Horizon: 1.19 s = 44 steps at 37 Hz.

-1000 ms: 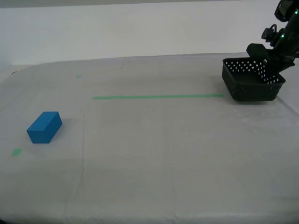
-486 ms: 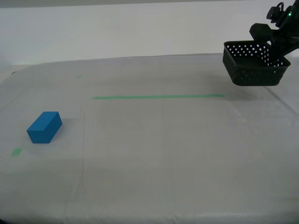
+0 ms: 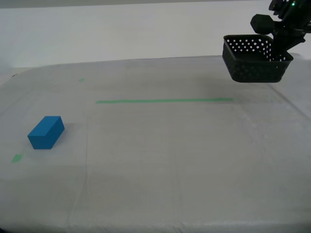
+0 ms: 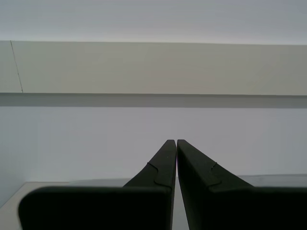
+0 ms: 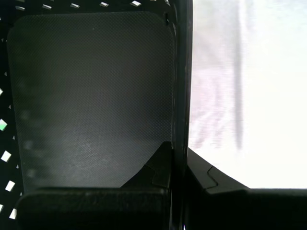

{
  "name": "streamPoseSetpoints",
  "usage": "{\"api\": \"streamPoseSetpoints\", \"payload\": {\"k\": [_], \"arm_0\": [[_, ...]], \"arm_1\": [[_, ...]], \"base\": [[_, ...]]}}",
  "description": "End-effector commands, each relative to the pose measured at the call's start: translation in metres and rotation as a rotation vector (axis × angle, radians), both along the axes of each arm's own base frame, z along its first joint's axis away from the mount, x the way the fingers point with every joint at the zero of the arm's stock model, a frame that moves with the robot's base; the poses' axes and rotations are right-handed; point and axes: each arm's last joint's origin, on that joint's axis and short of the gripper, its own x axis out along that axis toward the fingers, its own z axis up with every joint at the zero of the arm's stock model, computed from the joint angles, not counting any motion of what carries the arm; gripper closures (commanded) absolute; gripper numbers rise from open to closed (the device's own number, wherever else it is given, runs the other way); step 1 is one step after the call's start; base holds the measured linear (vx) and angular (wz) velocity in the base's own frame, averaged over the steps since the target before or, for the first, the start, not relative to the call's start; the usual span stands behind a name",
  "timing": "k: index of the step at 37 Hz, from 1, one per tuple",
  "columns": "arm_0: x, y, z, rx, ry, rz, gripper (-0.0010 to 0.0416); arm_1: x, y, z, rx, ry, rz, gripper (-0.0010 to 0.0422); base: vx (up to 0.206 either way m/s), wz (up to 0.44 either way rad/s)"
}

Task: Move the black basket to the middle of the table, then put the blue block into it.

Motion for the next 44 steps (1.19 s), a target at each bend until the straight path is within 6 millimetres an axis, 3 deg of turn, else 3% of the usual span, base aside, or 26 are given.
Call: {"api": "streamPoseSetpoints", "payload": {"k": [1,44], "arm_0": [[-0.001,0.011,0.002,0.011,0.004,0.007,0.0406],[-0.037,0.172,0.005,0.084,-0.033,0.143,0.0406]], "arm_1": [[0.0,0.0,0.001,0.002,-0.006,-0.003,0.0412],[0.0,0.0,0.001,0.002,-0.006,-0.003,0.0412]], "base": [[0.0,0.0],[0.0,0.0]]}}
